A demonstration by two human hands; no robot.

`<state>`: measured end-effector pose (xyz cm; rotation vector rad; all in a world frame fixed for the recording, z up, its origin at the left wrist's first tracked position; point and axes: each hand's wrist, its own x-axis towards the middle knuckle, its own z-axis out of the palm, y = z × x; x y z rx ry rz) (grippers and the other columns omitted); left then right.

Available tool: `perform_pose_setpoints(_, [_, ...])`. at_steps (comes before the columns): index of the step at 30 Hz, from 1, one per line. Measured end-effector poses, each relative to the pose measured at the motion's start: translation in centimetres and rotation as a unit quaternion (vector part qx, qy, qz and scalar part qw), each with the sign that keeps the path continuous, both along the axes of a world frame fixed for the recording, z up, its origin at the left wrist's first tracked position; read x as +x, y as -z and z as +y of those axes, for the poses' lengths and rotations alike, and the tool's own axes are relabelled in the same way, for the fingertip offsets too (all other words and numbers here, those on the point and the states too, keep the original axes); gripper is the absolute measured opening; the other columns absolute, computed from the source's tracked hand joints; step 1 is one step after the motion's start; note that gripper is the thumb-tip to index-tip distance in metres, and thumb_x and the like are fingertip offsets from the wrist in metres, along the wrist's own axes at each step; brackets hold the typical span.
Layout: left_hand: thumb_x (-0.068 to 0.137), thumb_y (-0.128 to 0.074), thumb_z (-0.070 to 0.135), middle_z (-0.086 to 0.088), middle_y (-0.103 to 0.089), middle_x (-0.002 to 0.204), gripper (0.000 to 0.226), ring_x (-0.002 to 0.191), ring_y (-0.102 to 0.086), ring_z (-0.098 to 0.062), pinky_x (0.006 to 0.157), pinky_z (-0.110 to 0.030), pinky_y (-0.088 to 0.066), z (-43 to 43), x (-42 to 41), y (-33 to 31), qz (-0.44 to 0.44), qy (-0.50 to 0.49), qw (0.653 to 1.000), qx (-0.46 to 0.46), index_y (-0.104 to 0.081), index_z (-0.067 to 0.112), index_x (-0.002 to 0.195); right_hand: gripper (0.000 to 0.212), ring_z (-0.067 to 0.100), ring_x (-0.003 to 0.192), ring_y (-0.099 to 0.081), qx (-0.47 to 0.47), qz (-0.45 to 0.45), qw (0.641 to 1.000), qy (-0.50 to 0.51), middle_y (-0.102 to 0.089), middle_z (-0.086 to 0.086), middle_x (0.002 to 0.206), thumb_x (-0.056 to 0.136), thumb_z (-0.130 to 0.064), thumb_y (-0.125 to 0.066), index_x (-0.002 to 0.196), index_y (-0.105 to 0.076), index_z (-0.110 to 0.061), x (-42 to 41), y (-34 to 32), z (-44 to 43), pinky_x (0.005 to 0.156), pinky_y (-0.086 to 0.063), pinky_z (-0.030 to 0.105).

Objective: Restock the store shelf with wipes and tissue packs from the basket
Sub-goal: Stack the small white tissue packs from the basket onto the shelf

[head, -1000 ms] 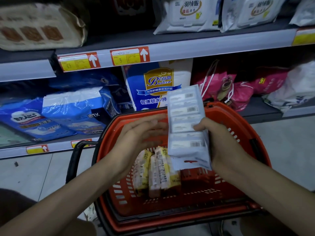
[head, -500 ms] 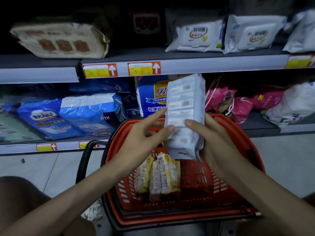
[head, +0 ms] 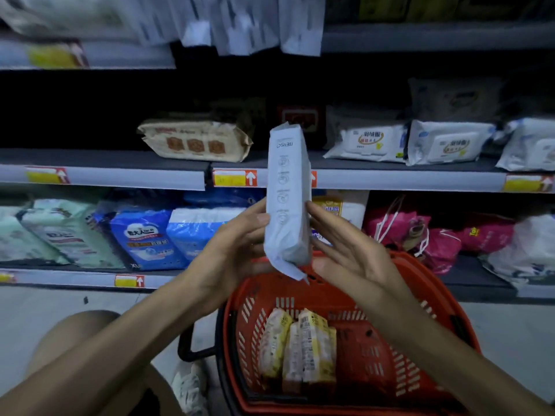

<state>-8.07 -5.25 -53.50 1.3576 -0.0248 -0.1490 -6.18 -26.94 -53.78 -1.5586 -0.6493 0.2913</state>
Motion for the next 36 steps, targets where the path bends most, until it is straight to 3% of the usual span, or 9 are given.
perform_pose_setpoints(8, [0.096, -0.051, 0.038, -0.008, -0.072, 0.13, 0.048, 0.112, -0.073, -0.027, 0.085, -0.036, -0.06, 2.8, -2.4, -6.7, -0.113, -0.045, 0.991, 0.063, -0.062, 0.027, 0.141, 0.073, -0.004, 0.13, -0.055, -0.022, -0.134, 0.988, 0.067, -0.052, -0.027, 0.146, 0.09, -0.011, -0.076, 0.15, -0.046, -0.039, -0.3, -6.1, 4.2, 0.108, -0.049, 0.025])
perform_pose_setpoints(12, [0.088, -0.058, 0.015, -0.011, -0.073, 0.129, 0.059, 0.112, -0.073, -0.034, 0.086, -0.039, -0.062, 4.8, -2.5, -10.3, -0.156, -0.056, 0.983, 0.081, -0.057, 0.021, 0.146, 0.069, -0.003, 0.124, -0.061, 0.025, -0.156, 0.984, 0.077, -0.059, -0.028, 0.14, 0.09, -0.001, -0.071, 0.146, -0.051, -0.037, 0.1, -9.8, 5.7, 0.105, -0.052, 0.027])
perform_pose_setpoints(17, [0.092, -0.073, -0.003, -0.01, -0.07, 0.134, 0.078, 0.123, -0.065, -0.038, 0.102, -0.054, -0.055, 6.9, -2.3, -15.7, -0.249, -0.045, 0.934, 0.253, -0.043, 0.028, 0.156, 0.066, -0.002, 0.124, -0.061, 0.07, -0.205, 0.974, 0.067, -0.064, -0.023, 0.136, 0.091, 0.0, -0.07, 0.146, -0.053, -0.033, 0.7, -14.9, 7.4, 0.1, -0.053, 0.02])
perform_pose_setpoints(22, [0.093, -0.072, -0.002, -0.004, -0.073, 0.127, 0.068, 0.117, -0.07, -0.028, 0.098, -0.058, -0.056, 8.6, -0.6, -20.7, -0.287, -0.07, 0.901, 0.319, -0.051, 0.028, 0.15, 0.066, -0.009, 0.116, -0.063, 0.088, -0.254, 0.961, 0.072, -0.069, -0.026, 0.125, 0.09, 0.001, -0.072, 0.145, -0.054, -0.029, 2.1, -19.5, 9.6, 0.093, -0.052, 0.011])
perform_pose_setpoints(25, [0.093, -0.071, -0.003, 0.01, -0.077, 0.117, 0.052, 0.104, -0.076, -0.016, 0.087, -0.036, -0.063, 9.5, 1.6, -23.2, -0.32, -0.107, 0.869, 0.361, -0.063, 0.025, 0.135, 0.064, -0.01, 0.121, -0.059, 0.065, -0.288, 0.952, 0.082, -0.063, -0.021, 0.135, 0.092, -0.005, -0.072, 0.149, -0.05, -0.025, 4.5, -22.2, 11.5, 0.099, -0.052, 0.015])
perform_pose_setpoints(29, [0.09, -0.073, -0.004, 0.031, -0.073, 0.079, 0.035, 0.072, -0.071, 0.008, 0.068, -0.006, -0.048, 10.2, 4.7, -26.3, -0.365, -0.182, 0.809, 0.424, -0.073, 0.028, 0.105, 0.055, -0.002, 0.123, -0.06, 0.039, -0.338, 0.935, 0.099, -0.065, -0.016, 0.133, 0.098, -0.011, -0.069, 0.148, -0.052, -0.026, 9.0, -25.1, 14.3, 0.102, -0.054, 0.025])
perform_pose_setpoints(31, [0.089, -0.073, -0.001, 0.034, -0.064, 0.059, 0.031, 0.059, -0.065, 0.01, 0.064, -0.011, -0.053, 10.5, 6.3, -27.5, -0.355, -0.234, 0.792, 0.438, -0.076, 0.026, 0.103, 0.053, 0.002, 0.122, -0.062, 0.036, -0.347, 0.93, 0.118, -0.066, -0.015, 0.131, 0.098, -0.011, -0.068, 0.147, -0.054, -0.026, 11.2, -26.4, 15.8, 0.102, -0.054, 0.027])
perform_pose_setpoints(33, [0.086, -0.077, 0.007, 0.031, -0.064, 0.056, 0.027, 0.062, -0.068, 0.002, 0.072, -0.034, -0.063, 10.9, 8.3, -28.1, -0.334, -0.311, 0.78, 0.428, -0.081, 0.03, 0.099, 0.049, 0.002, 0.118, -0.063, 0.03, -0.35, 0.927, 0.128, -0.068, -0.016, 0.124, 0.098, -0.009, -0.067, 0.144, -0.057, -0.024, 13.5, -27.7, 17.3, 0.1, -0.054, 0.025])
perform_pose_setpoints(36, [0.084, -0.078, 0.023, 0.005, -0.067, 0.056, 0.01, 0.057, -0.066, -0.015, 0.057, -0.04, -0.057, 11.3, 11.1, -27.9, -0.304, -0.419, 0.731, 0.445, -0.078, 0.02, 0.074, 0.044, 0.01, 0.119, -0.065, 0.027, -0.36, 0.918, 0.166, -0.071, -0.007, 0.126, 0.098, -0.002, -0.063, 0.139, -0.063, -0.019, 16.6, -28.4, 19.4, 0.101, -0.055, 0.03])
